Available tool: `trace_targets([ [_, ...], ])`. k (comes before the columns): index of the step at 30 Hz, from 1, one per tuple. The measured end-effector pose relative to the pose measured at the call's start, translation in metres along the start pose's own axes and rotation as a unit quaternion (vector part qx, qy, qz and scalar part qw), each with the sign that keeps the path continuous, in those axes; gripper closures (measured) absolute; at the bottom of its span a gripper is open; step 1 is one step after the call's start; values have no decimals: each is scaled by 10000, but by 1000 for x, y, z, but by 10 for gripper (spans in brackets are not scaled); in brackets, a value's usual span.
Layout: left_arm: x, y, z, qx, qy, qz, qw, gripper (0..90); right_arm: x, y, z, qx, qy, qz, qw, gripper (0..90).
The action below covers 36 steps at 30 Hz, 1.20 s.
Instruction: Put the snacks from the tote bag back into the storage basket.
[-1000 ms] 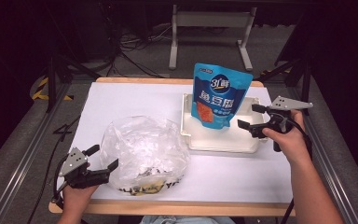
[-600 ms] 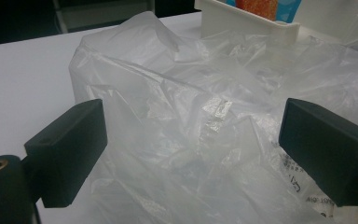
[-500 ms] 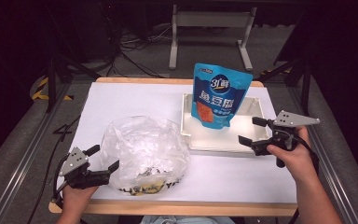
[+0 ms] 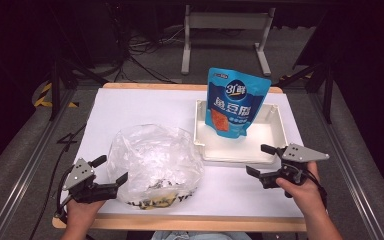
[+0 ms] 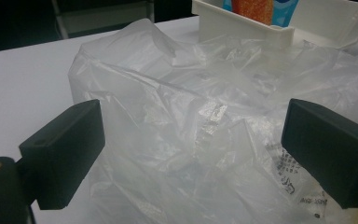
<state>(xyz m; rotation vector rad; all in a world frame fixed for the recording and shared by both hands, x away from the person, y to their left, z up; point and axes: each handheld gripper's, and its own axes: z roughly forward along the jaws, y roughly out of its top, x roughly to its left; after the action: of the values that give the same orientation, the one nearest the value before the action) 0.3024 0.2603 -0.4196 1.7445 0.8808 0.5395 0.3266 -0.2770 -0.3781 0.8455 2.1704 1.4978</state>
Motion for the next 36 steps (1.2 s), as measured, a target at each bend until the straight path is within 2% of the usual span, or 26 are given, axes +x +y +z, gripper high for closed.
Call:
trace_targets([
  [5,-1,0,0,12,-32,30,10000,67,2,-18,13,179,-38,-13,9998,87],
  [13,-2,-1,1,19,-79,55,10000,68,0,-31,26,460,-57,2,9989,82],
  [22,-4,-1,3,77,-111,80,9999,70,-1,-48,33,693,-341,63,9970,63],
  [31,-4,-2,4,59,-89,99,9999,71,-1,-53,38,983,-466,69,9940,64],
  [36,-4,-2,2,-25,-35,105,9999,73,-1,-52,38,1020,-451,109,9937,69],
])
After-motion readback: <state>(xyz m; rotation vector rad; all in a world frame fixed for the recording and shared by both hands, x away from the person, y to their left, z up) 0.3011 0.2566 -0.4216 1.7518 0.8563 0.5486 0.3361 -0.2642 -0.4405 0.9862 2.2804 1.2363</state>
